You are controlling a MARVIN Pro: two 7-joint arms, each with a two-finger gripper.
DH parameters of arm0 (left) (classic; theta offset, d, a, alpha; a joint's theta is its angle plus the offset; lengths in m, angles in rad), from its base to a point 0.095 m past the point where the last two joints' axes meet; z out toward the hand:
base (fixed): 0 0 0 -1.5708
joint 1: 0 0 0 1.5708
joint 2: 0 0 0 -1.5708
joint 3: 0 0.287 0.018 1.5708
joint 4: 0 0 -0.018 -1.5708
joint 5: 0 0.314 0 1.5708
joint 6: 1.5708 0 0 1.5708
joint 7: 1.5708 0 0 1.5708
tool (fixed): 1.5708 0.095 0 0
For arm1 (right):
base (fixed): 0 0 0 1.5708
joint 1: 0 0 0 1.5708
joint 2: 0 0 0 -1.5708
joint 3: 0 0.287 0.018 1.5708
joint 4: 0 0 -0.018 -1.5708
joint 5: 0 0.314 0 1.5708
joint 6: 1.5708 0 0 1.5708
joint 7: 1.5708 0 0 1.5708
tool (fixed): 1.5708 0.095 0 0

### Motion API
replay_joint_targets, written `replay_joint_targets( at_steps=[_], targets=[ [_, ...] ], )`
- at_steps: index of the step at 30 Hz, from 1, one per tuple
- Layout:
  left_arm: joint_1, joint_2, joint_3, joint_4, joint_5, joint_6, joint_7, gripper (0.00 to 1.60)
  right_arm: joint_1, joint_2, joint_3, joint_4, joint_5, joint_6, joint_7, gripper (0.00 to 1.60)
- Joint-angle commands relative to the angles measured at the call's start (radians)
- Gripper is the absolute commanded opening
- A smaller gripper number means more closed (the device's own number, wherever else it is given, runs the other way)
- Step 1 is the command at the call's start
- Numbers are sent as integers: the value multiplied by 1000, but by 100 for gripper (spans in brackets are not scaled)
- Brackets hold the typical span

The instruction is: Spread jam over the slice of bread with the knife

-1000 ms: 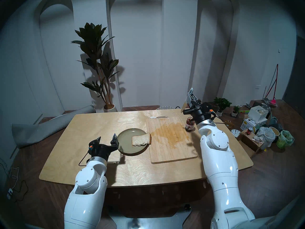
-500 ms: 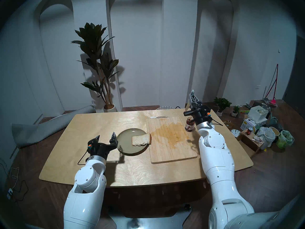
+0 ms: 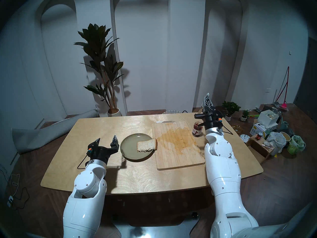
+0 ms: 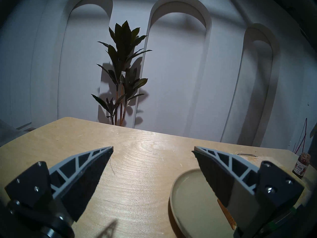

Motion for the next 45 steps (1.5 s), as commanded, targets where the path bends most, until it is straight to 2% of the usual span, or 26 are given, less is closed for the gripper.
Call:
replay_joint_targets(
  at_steps=[1,9,12,13,22,34,41,45],
  targets=[
    [-18,-7,8,-13,-4,-7,-3,160,-21,-35,-12,-90,-19,112,-79,0],
    [-19,-15,5,-13,-7,-6,3,160,-22,-24,-33,-152,-61,286,-120,0],
    [-20,-16,3,-11,-7,-6,3,160,-10,-23,-39,-144,-70,286,-125,0],
    [-20,-18,2,-10,-10,-8,3,160,-1,-20,-42,-131,-77,254,-125,0],
    [-22,-23,-3,-3,-17,-8,2,160,30,-8,-52,-135,-94,278,-132,0],
    [-30,-28,-2,14,-18,-12,3,160,65,15,-62,-85,-110,288,-137,0],
    [-35,-32,-3,20,-14,-16,5,160,67,21,-71,-47,-121,267,-140,0],
    [-35,-34,-5,21,-10,-17,7,160,55,19,-66,-41,-111,280,-139,0]
  ],
)
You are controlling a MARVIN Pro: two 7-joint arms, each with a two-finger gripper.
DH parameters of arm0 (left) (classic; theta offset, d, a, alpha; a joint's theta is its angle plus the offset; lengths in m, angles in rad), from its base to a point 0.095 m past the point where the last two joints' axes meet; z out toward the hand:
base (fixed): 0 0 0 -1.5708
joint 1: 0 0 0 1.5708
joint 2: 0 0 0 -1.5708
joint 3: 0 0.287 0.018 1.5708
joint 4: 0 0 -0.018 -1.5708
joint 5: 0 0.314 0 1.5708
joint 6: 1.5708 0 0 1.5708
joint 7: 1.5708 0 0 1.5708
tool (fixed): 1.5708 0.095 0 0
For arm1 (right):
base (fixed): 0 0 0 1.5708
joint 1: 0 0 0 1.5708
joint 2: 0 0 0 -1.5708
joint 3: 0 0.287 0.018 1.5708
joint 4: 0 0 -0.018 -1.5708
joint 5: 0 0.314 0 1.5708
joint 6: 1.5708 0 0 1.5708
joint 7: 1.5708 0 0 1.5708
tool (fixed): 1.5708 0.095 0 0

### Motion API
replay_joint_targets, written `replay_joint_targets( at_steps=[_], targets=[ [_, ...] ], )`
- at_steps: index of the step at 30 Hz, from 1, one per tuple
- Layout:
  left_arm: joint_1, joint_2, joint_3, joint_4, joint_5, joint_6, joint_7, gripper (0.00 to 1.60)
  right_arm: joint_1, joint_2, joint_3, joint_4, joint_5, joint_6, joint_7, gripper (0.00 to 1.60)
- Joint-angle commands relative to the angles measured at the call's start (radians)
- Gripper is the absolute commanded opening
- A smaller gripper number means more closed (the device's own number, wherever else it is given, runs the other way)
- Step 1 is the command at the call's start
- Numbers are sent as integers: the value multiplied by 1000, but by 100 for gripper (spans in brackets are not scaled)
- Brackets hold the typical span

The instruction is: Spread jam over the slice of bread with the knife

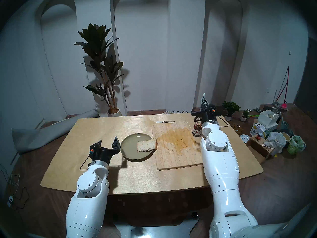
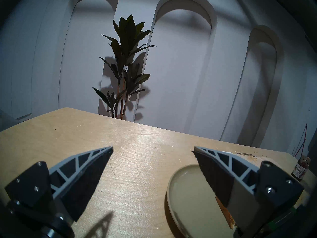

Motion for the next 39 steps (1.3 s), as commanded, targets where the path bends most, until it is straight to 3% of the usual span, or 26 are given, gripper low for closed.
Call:
replay_joint_targets(
  at_steps=[1,39],
  targets=[
    [-20,-3,1,-15,6,-14,4,160,8,4,4,5,5,-14,4,0],
    [-20,-10,-6,-4,-4,-21,0,160,58,17,-33,207,-21,-148,6,0]
  ],
)
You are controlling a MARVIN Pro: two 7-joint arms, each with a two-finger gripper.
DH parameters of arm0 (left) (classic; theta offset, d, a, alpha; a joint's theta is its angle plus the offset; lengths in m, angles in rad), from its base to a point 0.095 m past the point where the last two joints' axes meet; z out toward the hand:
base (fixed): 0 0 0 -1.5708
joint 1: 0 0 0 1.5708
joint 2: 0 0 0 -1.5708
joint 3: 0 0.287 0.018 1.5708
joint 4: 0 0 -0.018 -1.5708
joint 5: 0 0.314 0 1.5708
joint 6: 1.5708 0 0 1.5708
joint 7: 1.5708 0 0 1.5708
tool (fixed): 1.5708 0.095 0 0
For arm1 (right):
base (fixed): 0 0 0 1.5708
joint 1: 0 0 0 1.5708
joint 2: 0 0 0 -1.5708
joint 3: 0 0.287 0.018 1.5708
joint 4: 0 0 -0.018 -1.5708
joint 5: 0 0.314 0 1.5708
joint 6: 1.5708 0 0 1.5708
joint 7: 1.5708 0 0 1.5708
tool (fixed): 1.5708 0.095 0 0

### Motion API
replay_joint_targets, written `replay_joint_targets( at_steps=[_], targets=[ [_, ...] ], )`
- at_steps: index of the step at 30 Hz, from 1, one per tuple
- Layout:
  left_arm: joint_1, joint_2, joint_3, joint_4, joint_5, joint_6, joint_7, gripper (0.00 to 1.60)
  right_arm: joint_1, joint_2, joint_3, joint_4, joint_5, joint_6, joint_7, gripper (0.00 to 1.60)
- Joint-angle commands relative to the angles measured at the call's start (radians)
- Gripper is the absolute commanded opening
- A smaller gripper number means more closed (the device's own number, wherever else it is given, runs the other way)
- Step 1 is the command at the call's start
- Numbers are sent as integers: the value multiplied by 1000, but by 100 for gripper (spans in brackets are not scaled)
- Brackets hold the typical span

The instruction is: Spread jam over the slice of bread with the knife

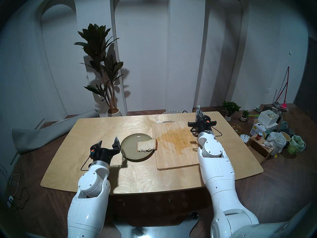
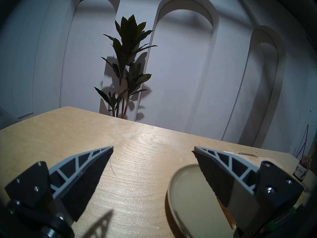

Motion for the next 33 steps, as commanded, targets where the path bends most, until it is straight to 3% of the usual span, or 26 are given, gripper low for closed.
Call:
replay_joint_targets(
  at_steps=[1,24,33],
  targets=[
    [-17,3,-2,-16,-3,-10,-4,160,42,5,-3,6,-8,-27,-4,0],
    [-16,3,-7,-7,-18,-17,6,160,75,54,-16,105,-46,-58,24,0],
    [-19,3,-12,-2,-20,-20,4,160,72,73,-22,103,-60,-66,51,0]
  ],
)
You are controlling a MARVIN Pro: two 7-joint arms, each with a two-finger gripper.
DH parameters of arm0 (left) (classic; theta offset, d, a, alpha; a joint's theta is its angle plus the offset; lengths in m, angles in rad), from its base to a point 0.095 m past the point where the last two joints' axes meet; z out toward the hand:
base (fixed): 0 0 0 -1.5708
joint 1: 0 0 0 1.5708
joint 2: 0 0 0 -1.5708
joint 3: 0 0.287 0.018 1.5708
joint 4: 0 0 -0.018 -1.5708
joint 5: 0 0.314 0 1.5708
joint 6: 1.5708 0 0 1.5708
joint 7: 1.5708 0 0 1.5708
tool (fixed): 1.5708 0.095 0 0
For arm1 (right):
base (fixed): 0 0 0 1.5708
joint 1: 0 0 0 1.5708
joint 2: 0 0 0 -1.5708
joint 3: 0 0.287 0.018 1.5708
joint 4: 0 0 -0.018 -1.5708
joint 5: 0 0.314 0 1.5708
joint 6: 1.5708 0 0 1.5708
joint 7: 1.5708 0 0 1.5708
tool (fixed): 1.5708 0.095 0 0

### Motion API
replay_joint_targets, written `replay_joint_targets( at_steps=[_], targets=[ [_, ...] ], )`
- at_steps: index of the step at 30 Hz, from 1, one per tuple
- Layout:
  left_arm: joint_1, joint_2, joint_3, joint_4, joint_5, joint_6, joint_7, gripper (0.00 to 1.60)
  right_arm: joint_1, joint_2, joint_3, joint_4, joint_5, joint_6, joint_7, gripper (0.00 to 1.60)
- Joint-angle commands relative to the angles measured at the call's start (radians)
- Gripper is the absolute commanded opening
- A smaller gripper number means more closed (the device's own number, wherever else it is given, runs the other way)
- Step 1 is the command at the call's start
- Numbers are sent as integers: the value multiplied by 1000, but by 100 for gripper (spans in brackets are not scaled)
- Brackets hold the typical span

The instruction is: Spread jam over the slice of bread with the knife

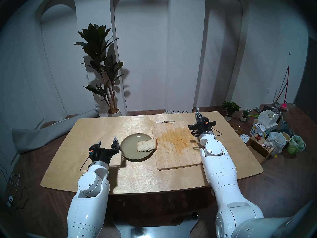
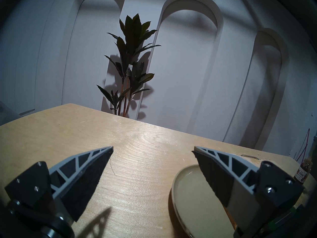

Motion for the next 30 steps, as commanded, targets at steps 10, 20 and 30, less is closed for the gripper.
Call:
replay_joint_targets(
  at_steps=[10,20,30],
  targets=[
    [-5,2,-1,-18,-5,-20,3,160,40,71,-28,36,-41,-119,73,0],
    [9,2,6,-21,-10,-31,14,160,68,95,-45,111,-73,-254,86,0],
    [10,4,15,-19,-8,-36,21,160,80,97,-38,133,-78,-314,84,0]
  ],
)
